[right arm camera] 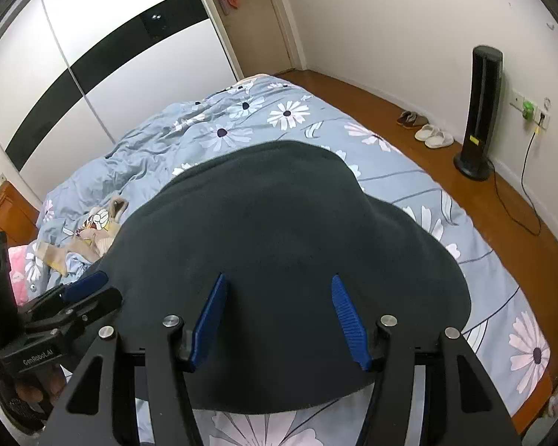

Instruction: Fold clothes

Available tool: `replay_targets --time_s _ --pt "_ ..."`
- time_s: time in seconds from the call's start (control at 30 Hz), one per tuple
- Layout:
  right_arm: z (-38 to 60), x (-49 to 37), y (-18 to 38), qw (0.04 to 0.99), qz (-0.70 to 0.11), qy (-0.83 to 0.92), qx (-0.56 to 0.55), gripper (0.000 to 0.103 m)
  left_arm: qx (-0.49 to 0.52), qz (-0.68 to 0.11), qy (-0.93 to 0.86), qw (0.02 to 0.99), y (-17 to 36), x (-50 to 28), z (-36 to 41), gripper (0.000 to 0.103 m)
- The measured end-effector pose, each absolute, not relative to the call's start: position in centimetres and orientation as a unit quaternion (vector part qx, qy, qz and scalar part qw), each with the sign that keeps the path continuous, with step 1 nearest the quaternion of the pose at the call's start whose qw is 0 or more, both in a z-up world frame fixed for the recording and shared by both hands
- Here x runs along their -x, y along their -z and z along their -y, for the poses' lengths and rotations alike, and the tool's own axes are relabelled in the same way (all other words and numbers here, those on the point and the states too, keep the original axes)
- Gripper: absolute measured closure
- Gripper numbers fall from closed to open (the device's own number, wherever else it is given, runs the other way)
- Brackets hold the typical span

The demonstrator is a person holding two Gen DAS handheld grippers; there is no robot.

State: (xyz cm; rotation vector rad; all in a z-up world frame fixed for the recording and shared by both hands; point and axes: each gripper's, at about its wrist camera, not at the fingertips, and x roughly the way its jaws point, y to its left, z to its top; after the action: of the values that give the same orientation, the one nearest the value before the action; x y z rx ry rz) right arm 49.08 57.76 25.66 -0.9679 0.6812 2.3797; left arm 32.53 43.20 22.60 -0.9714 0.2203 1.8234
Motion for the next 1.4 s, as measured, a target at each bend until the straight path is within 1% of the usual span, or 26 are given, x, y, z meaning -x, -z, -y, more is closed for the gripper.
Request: replay_targets --time_s 0.17,0.3,0.4,0.47,0.5,0.6,0.67,0.7,0.73,0.9,0.93,1.0,1.07,1.1,1.27,1.3,1.4 --pt "-57.4 -50.2 -25.9 0.24 -0.254 -0.869 0.35 0.043 0.404 -0.073 -0.752 0.516 -23.5 -33.4 -41.6 0.034" --pt "-54.8 -51.4 -27.2 0.236 -0.23 -0.882 0.337 0.043 0.398 -0.062 -0.759 0.512 -23.6 -35.0 -39.3 0.032" --pt "-52.0 -52.5 -27.1 0.228 -0.224 -0.887 0.333 0.042 0.384 -0.066 -0.768 0.508 -23.7 -37.0 -37.5 0.025" --pt "-50.4 -53.0 -26.9 0.225 -0.216 -0.889 0.336 0.042 0.375 -0.068 -0.772 0.509 -23.8 -38.1 -36.4 0.018" --pt "-49.6 -53.3 -26.7 0.225 -0.21 -0.889 0.339 0.042 0.375 -0.068 -0.772 0.509 -23.8 -38.6 -36.0 0.017" --pt "-47.8 -53.9 -26.3 0.223 -0.197 -0.889 0.347 0.037 0.387 -0.06 -0.768 0.506 -23.5 -39.5 -34.7 0.01" --pt "-47.1 -54.1 -26.1 0.221 -0.19 -0.889 0.353 0.037 0.396 -0.048 -0.766 0.503 -23.1 -39.9 -34.0 0.001" --pt "-46.7 -54.2 -26.0 0.22 -0.187 -0.889 0.356 0.035 0.398 -0.043 -0.767 0.502 -23.0 -40.0 -33.7 0.0" --pt "-46.3 -54.3 -25.8 0.218 -0.184 -0.888 0.359 0.027 0.399 -0.041 -0.769 0.498 -22.8 -40.0 -33.5 0.0" --pt "-45.8 -54.5 -25.4 0.219 -0.179 -0.883 0.375 0.025 0.409 -0.047 -0.782 0.469 -22.4 -40.2 -33.0 0.0" --pt "-45.7 -54.6 -25.3 0.219 -0.179 -0.882 0.378 0.019 0.409 -0.047 -0.783 0.466 -22.3 -40.3 -32.8 0.0" --pt "-45.4 -54.8 -25.1 0.217 -0.176 -0.882 0.38 0.011 0.408 -0.047 -0.785 0.463 -22.2 -40.5 -32.7 0.0" --pt "-45.3 -55.1 -25.1 0.216 -0.175 -0.881 0.383 0.009 0.408 -0.052 -0.789 0.457 -22.0 -40.8 -32.6 0.0" --pt "-45.3 -55.1 -25.1 0.215 -0.175 -0.881 0.384 0.006 0.408 -0.055 -0.791 0.453 -22.0 -40.9 -32.6 0.0" --pt "-45.2 -55.3 -25.0 0.212 -0.174 -0.879 0.389 0.004 0.404 -0.067 -0.798 0.441 -21.7 -41.2 -32.5 0.0" --pt "-45.2 -55.3 -25.0 0.212 -0.172 -0.879 0.39 0.0 0.403 -0.068 -0.8 0.439 -21.7 -41.2 -32.5 0.0" --pt "-45.2 -55.4 -25.1 0.213 -0.17 -0.879 0.39 0.0 0.399 -0.069 -0.808 0.428 -21.8 -41.3 -32.4 0.0"
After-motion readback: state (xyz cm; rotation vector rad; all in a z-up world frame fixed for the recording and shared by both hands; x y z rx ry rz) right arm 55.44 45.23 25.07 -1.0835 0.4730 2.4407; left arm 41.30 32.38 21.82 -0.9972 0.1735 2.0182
